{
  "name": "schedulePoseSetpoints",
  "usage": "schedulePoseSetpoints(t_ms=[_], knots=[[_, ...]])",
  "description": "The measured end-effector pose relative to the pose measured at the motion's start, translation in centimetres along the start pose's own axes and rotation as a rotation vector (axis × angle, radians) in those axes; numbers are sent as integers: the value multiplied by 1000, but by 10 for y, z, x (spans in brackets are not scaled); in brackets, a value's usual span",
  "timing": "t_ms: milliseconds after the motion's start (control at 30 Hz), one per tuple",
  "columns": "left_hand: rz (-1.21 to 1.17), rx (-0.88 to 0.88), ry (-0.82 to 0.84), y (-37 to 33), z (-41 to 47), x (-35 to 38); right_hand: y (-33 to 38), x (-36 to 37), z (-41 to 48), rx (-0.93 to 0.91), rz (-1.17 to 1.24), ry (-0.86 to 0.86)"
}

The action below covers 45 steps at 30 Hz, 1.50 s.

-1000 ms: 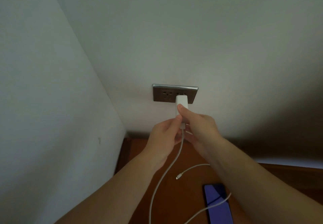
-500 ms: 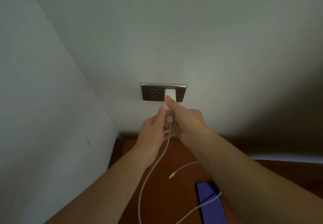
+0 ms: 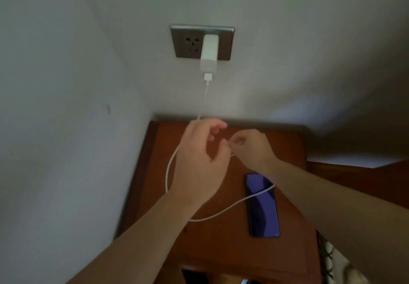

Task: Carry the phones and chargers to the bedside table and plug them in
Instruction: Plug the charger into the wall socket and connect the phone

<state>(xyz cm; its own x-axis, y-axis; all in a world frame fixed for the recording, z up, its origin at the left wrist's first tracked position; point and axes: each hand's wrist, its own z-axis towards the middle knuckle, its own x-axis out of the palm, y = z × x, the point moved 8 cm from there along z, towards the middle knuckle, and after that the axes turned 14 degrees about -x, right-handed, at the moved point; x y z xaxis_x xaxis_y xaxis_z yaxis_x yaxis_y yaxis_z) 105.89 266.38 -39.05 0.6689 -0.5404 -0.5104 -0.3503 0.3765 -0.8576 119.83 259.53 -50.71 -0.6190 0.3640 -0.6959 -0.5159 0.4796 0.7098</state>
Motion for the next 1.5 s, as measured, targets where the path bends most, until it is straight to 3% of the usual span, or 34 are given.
schedulePoseSetpoints(t_ms=[100, 167, 300, 467, 533, 600, 700, 800, 933, 1033, 1133, 1233, 1333, 1433, 1500], knots=[[55, -110, 145, 39, -22, 27, -18, 44, -2, -151, -328, 261], [107, -213, 203, 70, -34, 39, -25, 70, -4, -252, -461, 344], [130, -354, 283, 115, -57, 53, -33, 103, -2, -345, -665, 385], [113, -508, 341, 148, -75, 66, -40, 110, -7, -377, -714, 344], [86, -561, 365, 155, -80, 73, -40, 103, -12, -373, -619, 251], [103, -575, 399, 158, -85, 83, -45, 83, -20, -238, -327, 113], [290, -476, 572, 152, -102, 117, -57, 54, -42, -134, -39, 14], [493, -354, 719, 145, -128, 154, -58, 23, -64, -184, 24, -68], [688, -314, 646, 146, -136, 173, -78, -32, -68, -141, 103, -416], [712, -178, 602, 135, -137, 185, -96, -66, -60, -112, -96, -514], [663, -104, 633, 129, -142, 190, -98, -68, -58, -207, -353, -338], [685, -34, 765, 130, -159, 195, -105, -58, -72, -205, -533, -170], [674, -95, 807, 134, -163, 192, -118, -39, -97, -103, -449, -35], [657, -219, 836, 145, -158, 189, -133, -11, -134, 116, -241, 137], [677, -213, 886, 146, -159, 187, -142, 7, -165, 279, -159, 289]])
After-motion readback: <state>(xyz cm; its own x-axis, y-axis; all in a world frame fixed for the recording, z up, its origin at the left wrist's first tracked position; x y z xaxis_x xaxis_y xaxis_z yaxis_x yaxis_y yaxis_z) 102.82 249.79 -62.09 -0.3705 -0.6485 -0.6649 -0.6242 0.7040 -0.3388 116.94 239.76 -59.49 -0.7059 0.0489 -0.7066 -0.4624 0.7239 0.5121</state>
